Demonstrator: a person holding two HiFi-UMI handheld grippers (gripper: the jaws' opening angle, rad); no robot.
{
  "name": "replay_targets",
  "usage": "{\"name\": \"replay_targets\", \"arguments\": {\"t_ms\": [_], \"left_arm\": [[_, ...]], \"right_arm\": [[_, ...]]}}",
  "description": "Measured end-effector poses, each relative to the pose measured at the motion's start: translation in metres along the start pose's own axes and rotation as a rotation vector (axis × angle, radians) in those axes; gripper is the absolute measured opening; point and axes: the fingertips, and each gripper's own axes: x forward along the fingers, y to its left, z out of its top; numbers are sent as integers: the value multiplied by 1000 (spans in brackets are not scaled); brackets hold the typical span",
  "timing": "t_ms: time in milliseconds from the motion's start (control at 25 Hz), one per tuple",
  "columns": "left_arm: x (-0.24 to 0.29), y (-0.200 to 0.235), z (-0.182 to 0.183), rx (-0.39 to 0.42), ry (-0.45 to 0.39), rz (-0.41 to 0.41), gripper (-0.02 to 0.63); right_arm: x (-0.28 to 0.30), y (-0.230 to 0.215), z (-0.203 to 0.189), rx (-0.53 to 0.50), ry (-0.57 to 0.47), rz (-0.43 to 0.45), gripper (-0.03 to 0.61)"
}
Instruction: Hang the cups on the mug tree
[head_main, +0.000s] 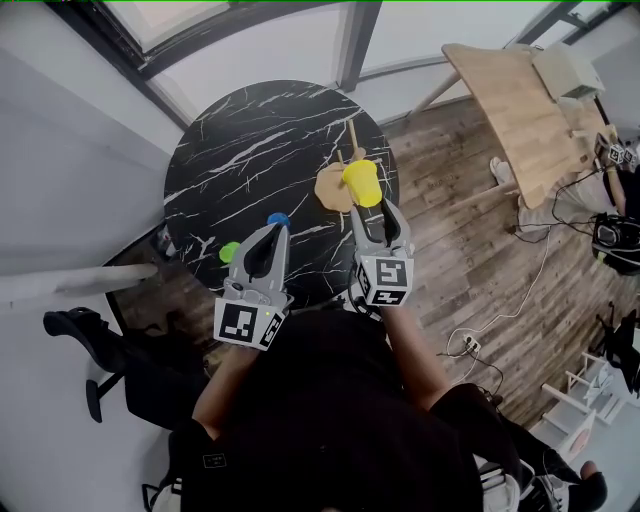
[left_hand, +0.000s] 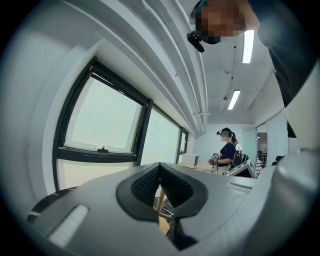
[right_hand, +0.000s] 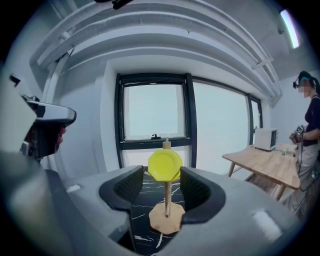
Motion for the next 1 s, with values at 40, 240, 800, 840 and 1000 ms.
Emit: {"name": "replay_targets", "arguments": {"t_ms": [40,240,800,840,1000], "left_arm": [[-1,0,0,-1,-1,0,-3],[-4,-4,0,-1,-3,-3,-3],[-26,-12,1,0,-18,2,-3],[-28,-13,2,1,-20,5,-3],[-37,-12,2,8,-27,29,-3]], "right_arm": [[-2,1,1,-1,-1,0,222],[-16,-1,8,6,-24,-12,222],[-67,11,60,40,-197,-20,-3],[-68,14,60,38,-198,-10,-3],[-75,29,64,23,-205,35,-3]]}}
